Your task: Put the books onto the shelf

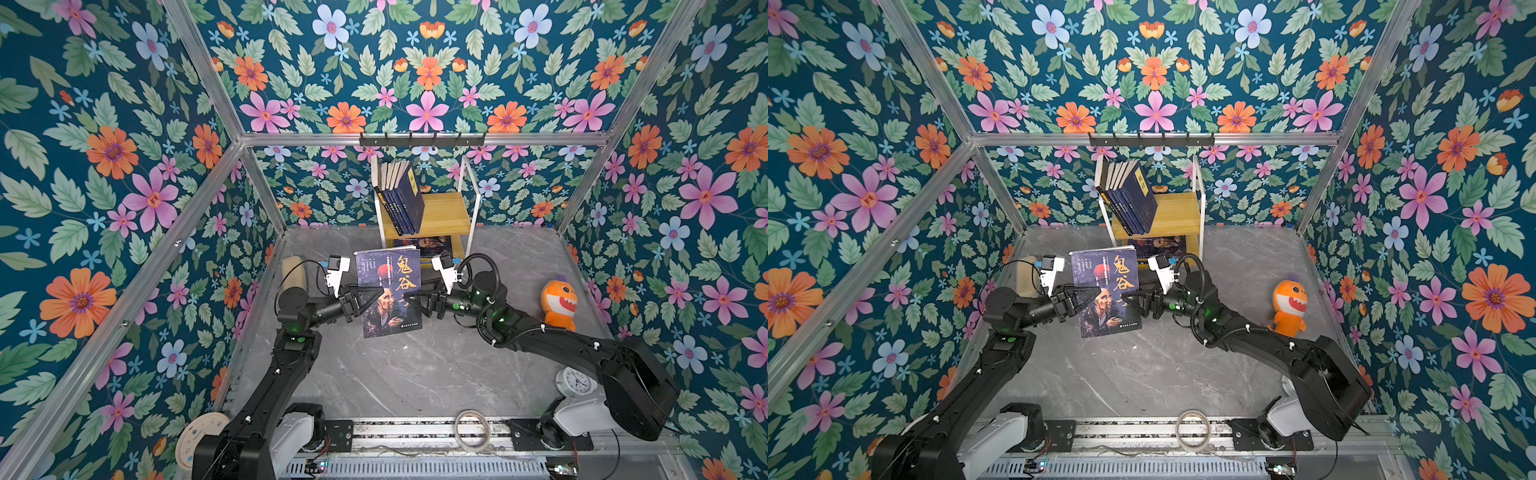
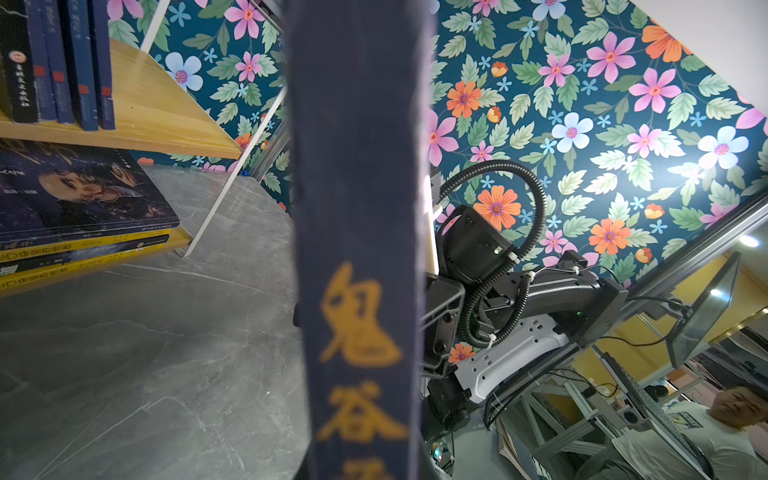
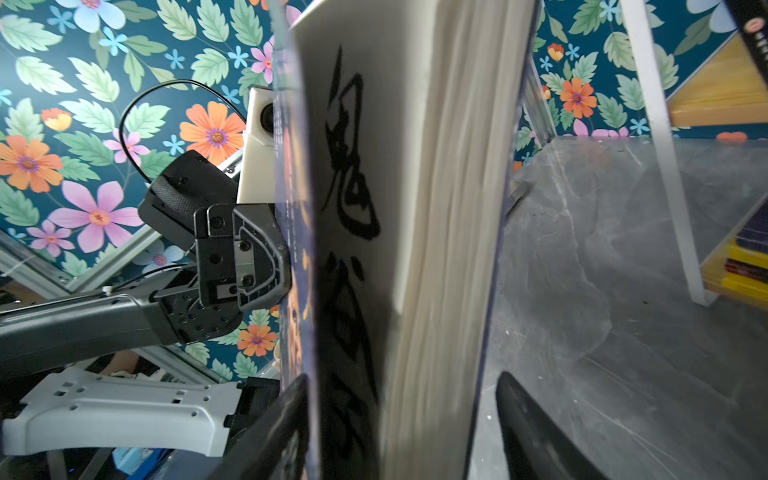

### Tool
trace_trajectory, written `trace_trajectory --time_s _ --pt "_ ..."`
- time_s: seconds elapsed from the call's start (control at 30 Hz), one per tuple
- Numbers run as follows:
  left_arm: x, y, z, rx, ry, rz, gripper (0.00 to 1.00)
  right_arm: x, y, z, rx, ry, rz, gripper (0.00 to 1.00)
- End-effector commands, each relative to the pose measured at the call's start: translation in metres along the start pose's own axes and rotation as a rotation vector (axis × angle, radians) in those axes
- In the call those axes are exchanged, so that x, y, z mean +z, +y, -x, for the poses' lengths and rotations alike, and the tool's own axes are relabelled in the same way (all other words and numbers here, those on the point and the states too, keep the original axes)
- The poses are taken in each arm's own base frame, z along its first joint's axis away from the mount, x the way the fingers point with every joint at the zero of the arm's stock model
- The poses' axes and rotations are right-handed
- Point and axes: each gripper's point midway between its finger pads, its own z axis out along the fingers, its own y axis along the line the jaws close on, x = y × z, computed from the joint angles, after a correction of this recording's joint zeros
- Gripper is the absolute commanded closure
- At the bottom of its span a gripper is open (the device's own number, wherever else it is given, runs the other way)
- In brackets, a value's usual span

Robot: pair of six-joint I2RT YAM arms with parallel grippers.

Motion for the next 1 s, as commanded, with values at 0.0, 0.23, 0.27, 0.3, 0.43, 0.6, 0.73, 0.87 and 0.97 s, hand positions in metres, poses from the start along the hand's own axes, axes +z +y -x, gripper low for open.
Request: trace_trajectory --time_s 0.0,0.23,0.27,0.3,0.43,0.6,0.73,0.87,0.97 --pt "-0.001 -0.015 0.007 0.084 -0.022 -0.047 1.00 0.001 0.026 0.011 -0.026 -0.031 0.149 0.42" --pt "0.000 -0.014 0.004 0.097 -0.013 -0.048 0.84 0.000 0.034 0.003 -0.024 0.018 0.237 1.00" --pt "0.000 -0.012 0.002 0.102 -0.007 -0.043 0.74 -0.001 0.034 0.003 -0.022 0.022 0.242 1.00" --pt "0.001 -0.010 0.002 0.110 -0.001 -0.035 0.64 -0.003 0.034 0.003 -0.025 0.022 0.238 1.00" --pt "0.002 0.004 -0.002 0.121 0.056 0.034 0.42 -0.011 0.031 -0.001 -0.060 0.041 0.181 1.00" --pt "0.000 0.022 -0.006 0.160 0.118 0.128 0.31 -0.032 0.021 -0.011 -0.148 0.126 0.023 1.00" --pt "-0.002 0.028 -0.010 0.203 0.157 0.157 0.22 -0.055 0.024 -0.010 -0.246 0.148 -0.065 1.00" --pt "-0.005 0.036 -0.007 0.220 0.158 0.198 0.17 -0.083 0.019 -0.011 -0.344 0.197 -0.207 1.00" --pt "-0.008 0.038 -0.007 0.258 0.184 0.213 0.12 -0.103 0.016 -0.013 -0.417 0.242 -0.291 1.00"
